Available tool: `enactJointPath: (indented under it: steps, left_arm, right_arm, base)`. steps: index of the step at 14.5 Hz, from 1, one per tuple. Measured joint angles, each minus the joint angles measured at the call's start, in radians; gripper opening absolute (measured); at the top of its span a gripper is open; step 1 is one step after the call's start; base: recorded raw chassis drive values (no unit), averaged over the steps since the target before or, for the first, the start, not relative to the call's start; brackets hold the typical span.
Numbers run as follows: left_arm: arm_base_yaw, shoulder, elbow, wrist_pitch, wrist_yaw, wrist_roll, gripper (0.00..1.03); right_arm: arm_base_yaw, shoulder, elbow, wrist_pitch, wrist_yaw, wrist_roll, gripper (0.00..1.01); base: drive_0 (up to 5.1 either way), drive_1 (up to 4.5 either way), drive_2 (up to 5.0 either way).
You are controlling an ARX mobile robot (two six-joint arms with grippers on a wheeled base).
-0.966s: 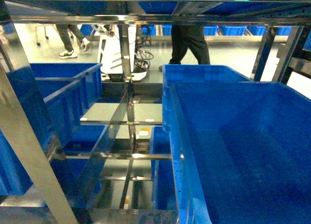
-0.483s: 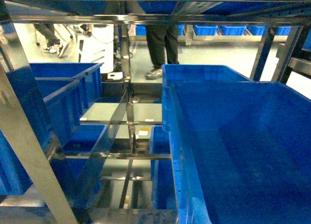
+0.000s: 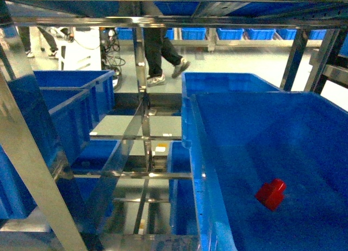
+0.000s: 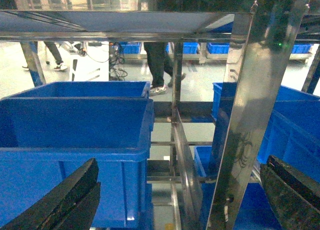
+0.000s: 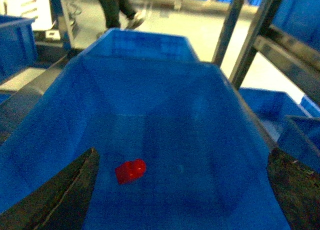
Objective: Pick red block from blue box to shelf
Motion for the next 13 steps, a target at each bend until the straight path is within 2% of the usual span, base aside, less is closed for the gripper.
enactJointPath:
  steps: [1, 2, 3, 5, 6, 9, 10, 11, 13]
  left_arm:
    - [0.000, 0.000, 0.000, 0.000, 0.000, 0.000, 0.98]
    - [0.000, 0.000, 0.000, 0.000, 0.000, 0.000, 0.98]
    - [0.000, 0.000, 0.000, 0.000, 0.000, 0.000, 0.98]
    - [0.000, 0.000, 0.000, 0.000, 0.000, 0.000, 0.98]
    - [0.000, 0.000, 0.000, 0.000, 0.000, 0.000, 0.98]
    - [0.000, 0.000, 0.000, 0.000, 0.000, 0.000, 0.98]
    - [0.000, 0.000, 0.000, 0.000, 0.000, 0.000, 0.98]
    - [0.000, 0.000, 0.000, 0.000, 0.000, 0.000, 0.98]
    - [0.000, 0.000, 0.000, 0.000, 0.000, 0.000, 0.98]
  right_arm:
    - [0.020, -0.110, -0.071, 0.059, 0.037, -0.016, 0.97]
    - [-0.006, -0.180, -0.132, 0.185, -0.005, -0.011, 0.84]
    - [-0.045, -0.232, -0.150, 0.178, -0.028, -0.009, 0.72]
    - [-0.091, -0.320, -0.188, 0.106, -0.081, -0.008, 0.48]
    - [-0.113, -0.328, -0.220, 0.165, -0.102, -0.008, 0.35]
    - [-0.165, -0.469, -0.240, 0.027, -0.151, -0.008, 0.01]
    - [-0.215, -0.531, -0.240, -0.028, -0.222, -0.006, 0.02]
    - [-0.270, -0.567, -0.240, -0.060, -0.251, -0.005, 0.02]
    - [-0.278, -0.646, -0.240, -0.137, -0.262, -0.005, 0.02]
  base:
    - [0.0, 0.00, 0.0]
    - [0.0, 0.00, 0.0]
    - [0.0, 0.00, 0.0]
    - [0.0, 0.00, 0.0]
    - [0.0, 0.00, 0.0]
    - [0.0, 0.00, 0.0]
    - [0.0, 0.00, 0.0]
    - [0.0, 0.00, 0.0]
    - [0.0, 0.00, 0.0]
